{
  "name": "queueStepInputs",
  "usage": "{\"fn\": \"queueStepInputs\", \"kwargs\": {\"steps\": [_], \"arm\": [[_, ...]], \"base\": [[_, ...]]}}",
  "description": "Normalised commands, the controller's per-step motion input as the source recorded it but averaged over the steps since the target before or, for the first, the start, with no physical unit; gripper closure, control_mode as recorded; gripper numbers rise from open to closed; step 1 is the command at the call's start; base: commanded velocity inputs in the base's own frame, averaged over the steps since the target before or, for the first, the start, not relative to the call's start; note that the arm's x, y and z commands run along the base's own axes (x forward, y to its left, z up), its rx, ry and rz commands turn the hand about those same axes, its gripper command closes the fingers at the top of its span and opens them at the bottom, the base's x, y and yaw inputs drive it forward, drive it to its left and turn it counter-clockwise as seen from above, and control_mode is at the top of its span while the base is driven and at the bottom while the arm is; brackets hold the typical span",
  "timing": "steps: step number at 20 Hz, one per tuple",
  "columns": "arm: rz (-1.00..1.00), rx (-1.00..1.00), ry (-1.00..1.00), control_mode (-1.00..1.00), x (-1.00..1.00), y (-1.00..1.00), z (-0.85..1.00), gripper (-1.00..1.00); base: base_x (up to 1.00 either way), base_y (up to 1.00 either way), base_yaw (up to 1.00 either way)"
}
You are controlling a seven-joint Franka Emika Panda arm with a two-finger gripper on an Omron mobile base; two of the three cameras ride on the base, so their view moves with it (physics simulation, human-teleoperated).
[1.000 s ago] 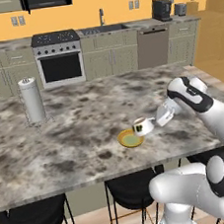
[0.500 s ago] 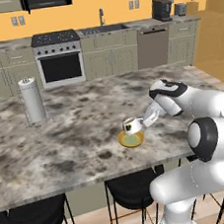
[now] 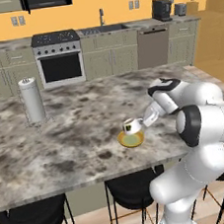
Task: Pick the cup of tea, navigate to the dining table, and place it on the saucer.
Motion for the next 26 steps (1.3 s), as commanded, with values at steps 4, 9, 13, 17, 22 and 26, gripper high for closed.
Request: {"fn": "queueStepInputs", "kwargs": {"steps": [4,9,13,17,22,26], "arm": [[0.08,0.02,-0.1,-1.0,-0.22,0.01,0.01,1.0],[0.05,0.04,-0.01,-1.0,0.0,0.04,-0.09,1.0],[0.03,0.06,0.0,-1.0,0.02,0.01,-0.15,1.0],[0.02,0.08,0.0,-1.0,0.03,0.02,-0.02,1.0],[0.02,0.1,0.0,-1.0,0.0,0.0,0.0,1.0],[0.02,0.02,0.02,-1.0,0.0,0.0,-0.01,1.0]], "base": [[0.0,0.0,0.0],[0.0,0.0,0.0],[0.0,0.0,0.0],[0.0,0.0,0.0],[0.0,0.0,0.0],[0.0,0.0,0.0]]}}
